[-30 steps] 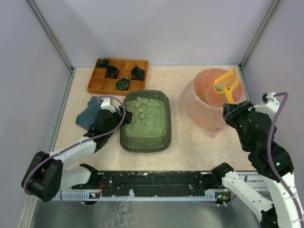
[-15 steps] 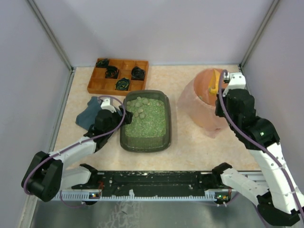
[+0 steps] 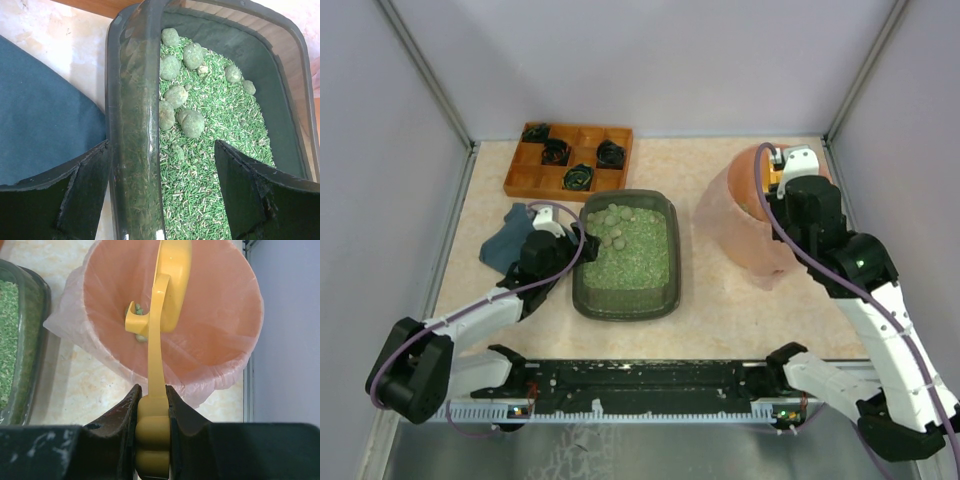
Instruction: Clean the litter box
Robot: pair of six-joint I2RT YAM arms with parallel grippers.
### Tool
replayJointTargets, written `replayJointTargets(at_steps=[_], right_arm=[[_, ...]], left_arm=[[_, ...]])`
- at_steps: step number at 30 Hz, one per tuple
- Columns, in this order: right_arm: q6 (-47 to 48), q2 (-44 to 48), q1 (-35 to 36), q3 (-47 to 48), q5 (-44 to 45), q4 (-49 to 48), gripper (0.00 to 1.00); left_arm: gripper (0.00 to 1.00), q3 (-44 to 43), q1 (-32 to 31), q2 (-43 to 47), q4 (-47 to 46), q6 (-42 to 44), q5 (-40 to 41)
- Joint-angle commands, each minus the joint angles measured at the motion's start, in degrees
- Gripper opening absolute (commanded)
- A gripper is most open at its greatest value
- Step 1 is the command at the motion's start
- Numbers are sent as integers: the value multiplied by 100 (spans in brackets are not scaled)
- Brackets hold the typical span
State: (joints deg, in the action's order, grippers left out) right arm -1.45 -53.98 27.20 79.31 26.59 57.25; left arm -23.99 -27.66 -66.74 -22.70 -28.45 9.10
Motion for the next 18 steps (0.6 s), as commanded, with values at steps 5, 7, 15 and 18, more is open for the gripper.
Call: replayJointTargets(at_steps=[5, 7, 15, 18], right_arm=[[-116, 519, -23, 499, -670, -774, 0], [-365, 665, -28, 492, -1181, -1069, 0], [-1754, 528, -23, -85, -3558, -1806, 0], [-2298, 374, -22, -484, -4122, -2130, 0]], left_arm=[[87, -175, -23, -9, -42, 64, -25], [87, -182, -23, -22, -47, 30, -86], [87, -183, -21, 44, 2, 32, -59], [87, -185, -24, 24, -6, 34, -66]])
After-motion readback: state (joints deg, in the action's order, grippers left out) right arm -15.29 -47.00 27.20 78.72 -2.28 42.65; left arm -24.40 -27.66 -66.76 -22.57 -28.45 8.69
